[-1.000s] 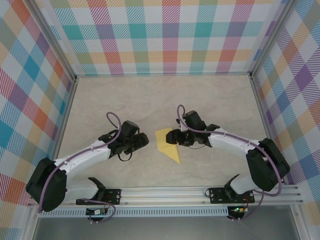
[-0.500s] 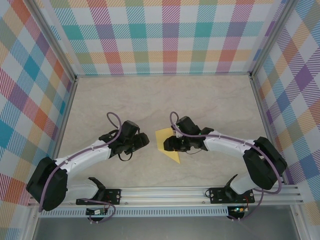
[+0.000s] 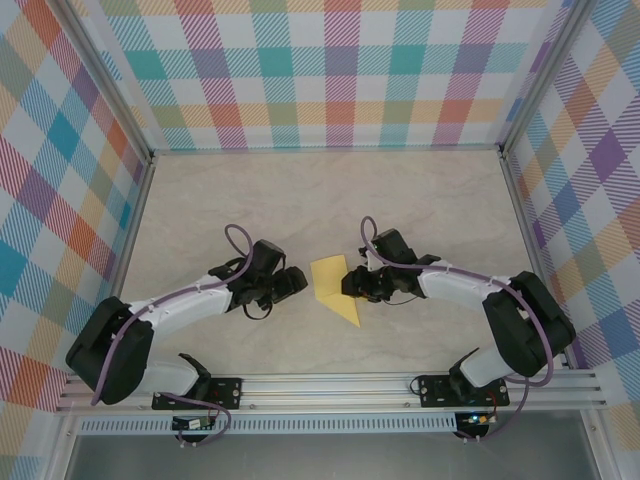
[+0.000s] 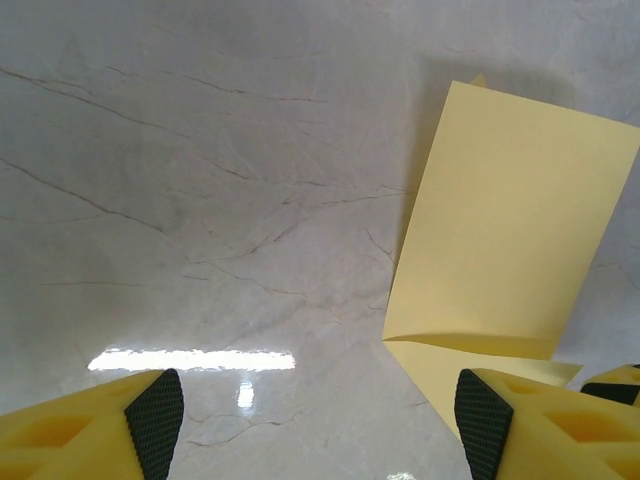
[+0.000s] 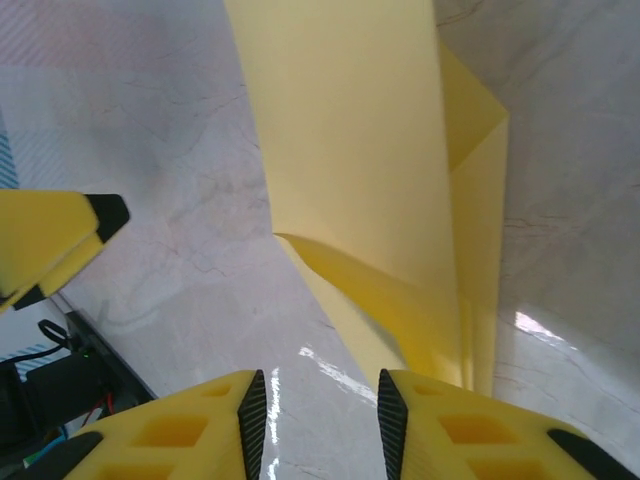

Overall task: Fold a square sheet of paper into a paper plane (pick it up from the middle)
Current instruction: Fold the wing for the fifth time at the center of the table.

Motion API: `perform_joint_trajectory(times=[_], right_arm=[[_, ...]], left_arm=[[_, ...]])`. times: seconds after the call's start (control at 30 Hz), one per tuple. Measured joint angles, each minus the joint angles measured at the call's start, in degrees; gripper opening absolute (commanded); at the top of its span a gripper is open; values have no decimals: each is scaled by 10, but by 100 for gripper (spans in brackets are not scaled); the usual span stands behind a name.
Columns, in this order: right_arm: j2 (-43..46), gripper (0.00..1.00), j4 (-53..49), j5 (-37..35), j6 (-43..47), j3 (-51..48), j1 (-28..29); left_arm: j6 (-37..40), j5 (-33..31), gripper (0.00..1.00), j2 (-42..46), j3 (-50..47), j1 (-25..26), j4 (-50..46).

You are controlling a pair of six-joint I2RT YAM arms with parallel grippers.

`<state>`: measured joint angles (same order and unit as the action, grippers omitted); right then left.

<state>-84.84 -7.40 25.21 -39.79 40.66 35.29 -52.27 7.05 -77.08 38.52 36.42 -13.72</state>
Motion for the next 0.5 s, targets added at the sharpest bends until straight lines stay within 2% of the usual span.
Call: perform_joint_trajectory(times=[0.17, 0.5], right_arm=[[0, 30, 3, 4, -2, 0, 2], [-22, 24, 1, 6, 0, 11, 10]], left_arm=[[-7, 17, 78, -22, 1, 0, 17], [-8, 27, 79, -35, 13, -2, 23]])
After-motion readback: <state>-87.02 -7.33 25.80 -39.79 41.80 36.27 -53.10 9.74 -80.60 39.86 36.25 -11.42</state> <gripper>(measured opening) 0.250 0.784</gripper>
